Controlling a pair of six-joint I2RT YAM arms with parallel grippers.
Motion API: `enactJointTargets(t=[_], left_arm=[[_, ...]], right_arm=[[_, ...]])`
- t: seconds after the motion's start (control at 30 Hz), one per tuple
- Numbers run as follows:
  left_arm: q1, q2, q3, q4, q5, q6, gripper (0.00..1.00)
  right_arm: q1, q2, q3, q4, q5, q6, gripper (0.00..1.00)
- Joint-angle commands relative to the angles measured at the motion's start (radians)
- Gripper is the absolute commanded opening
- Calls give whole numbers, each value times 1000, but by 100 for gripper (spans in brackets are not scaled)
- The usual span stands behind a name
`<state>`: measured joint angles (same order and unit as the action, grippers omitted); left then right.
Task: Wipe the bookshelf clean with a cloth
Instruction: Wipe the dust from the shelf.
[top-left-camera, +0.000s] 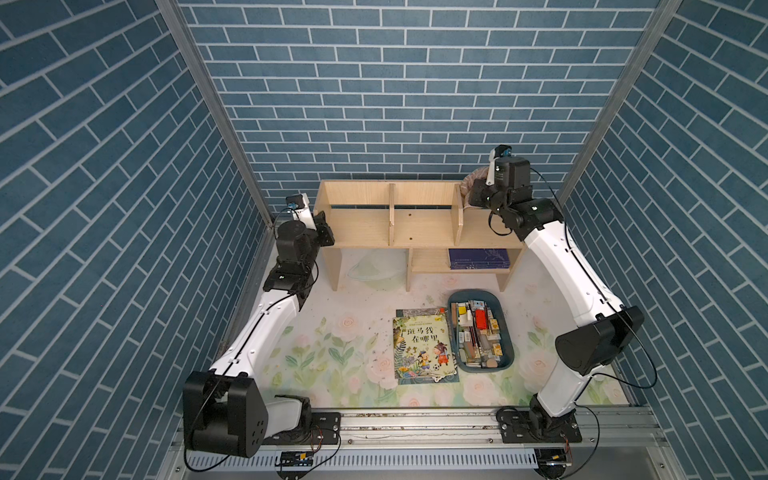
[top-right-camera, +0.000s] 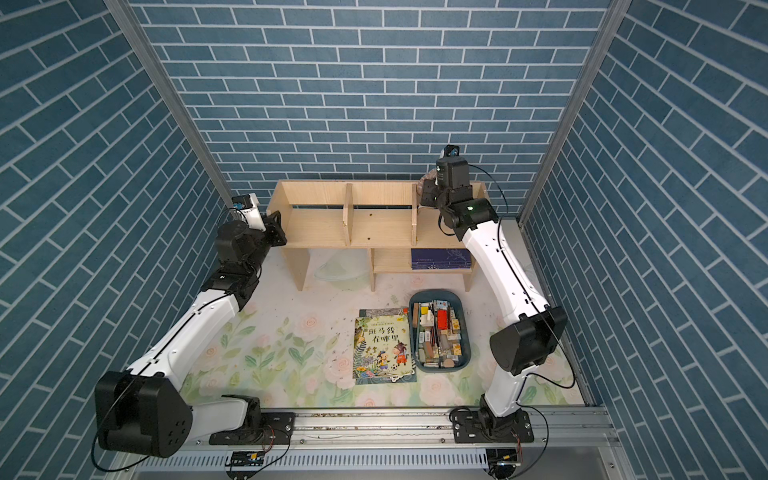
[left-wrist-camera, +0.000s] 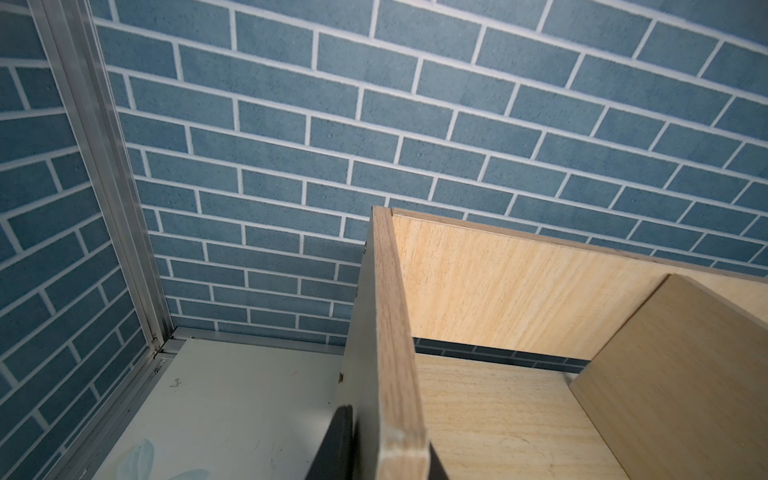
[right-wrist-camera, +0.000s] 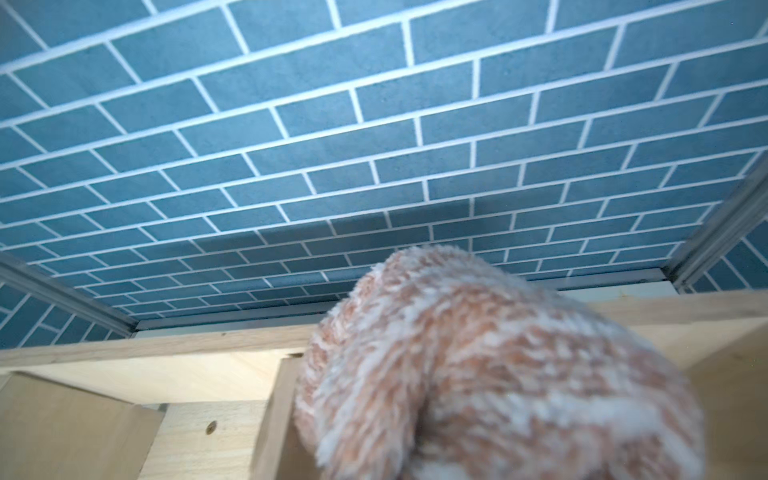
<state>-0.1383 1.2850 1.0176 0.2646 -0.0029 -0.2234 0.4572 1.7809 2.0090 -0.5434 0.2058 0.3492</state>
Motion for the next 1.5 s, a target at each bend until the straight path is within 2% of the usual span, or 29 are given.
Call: enactJointTargets(t=[0.0, 0.17, 0.37, 0.5, 0.73, 0.9, 1.0, 1.13, 1.27, 1.47], left_arm=[[-53, -6, -28, -71, 135, -83, 0], [-53, -8, -34, -71, 132, -83, 0], [-53, -12, -37, -71, 129, -85, 0], [-53, -16, -39, -70, 129, -86, 0], [-53, -15, -40, -70, 130, -85, 0], [-53, -18, -45, -68, 127, -86, 0], [-53, -15, -46, -67, 128, -86, 0], [-53, -12, -45, -68, 127, -85, 0], [-53, -14, -47, -70, 123, -78, 0], [-53, -11, -50, -70, 122, -67, 0]], right_arm=[[23, 37, 23, -30, 1, -34, 0], [8, 57, 80, -91, 101, -72, 0], [-98, -11, 50, -137, 178, -79, 0], [-104, -93, -74, -124, 235, -84, 0], [-38, -216, -413, 45, 127, -52, 0], [14, -210, -500, 82, 85, -24, 0], [12, -244, -555, 84, 122, -17, 0], [-40, -244, -523, 30, 184, -17, 0], [-103, -214, -435, 18, 192, -19, 0], [-102, -133, -304, 88, 151, -58, 0]])
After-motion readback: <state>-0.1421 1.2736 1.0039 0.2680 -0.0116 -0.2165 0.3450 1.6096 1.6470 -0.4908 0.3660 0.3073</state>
